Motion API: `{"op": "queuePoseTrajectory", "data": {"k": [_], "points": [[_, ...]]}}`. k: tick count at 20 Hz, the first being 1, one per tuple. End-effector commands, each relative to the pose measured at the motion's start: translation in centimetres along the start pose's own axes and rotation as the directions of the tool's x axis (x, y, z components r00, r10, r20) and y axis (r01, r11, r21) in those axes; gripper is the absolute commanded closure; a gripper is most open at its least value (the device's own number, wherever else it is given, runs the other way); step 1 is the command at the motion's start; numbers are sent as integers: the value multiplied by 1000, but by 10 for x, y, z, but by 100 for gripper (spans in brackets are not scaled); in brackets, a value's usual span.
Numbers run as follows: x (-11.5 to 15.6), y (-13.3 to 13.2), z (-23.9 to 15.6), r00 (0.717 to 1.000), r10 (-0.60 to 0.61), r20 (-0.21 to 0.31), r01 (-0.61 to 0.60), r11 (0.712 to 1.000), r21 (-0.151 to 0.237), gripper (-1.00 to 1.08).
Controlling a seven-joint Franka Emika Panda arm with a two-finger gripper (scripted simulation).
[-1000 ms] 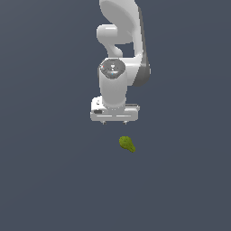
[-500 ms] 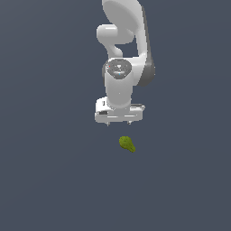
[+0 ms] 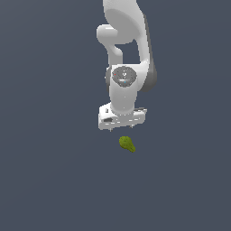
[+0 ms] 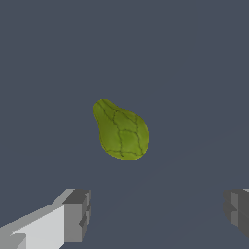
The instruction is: Pick up the object and move it to a goal position.
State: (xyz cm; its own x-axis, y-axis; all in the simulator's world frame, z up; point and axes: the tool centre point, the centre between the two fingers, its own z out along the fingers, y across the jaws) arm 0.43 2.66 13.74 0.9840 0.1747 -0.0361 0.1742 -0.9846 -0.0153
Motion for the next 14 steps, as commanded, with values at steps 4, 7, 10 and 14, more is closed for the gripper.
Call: {"op": "queuePoseTrajectory", "data": {"k": [4,7,10,14], "points": [[19,-11,19,990,-139,-13,139,990,-11,-92],[28,-16,29,978,-207,-19,207,978,-17,-92],[34,-21,37,966,-259,-24,258,966,-21,-92],[40,-24,43,953,-301,-28,301,953,-25,-92]]}}
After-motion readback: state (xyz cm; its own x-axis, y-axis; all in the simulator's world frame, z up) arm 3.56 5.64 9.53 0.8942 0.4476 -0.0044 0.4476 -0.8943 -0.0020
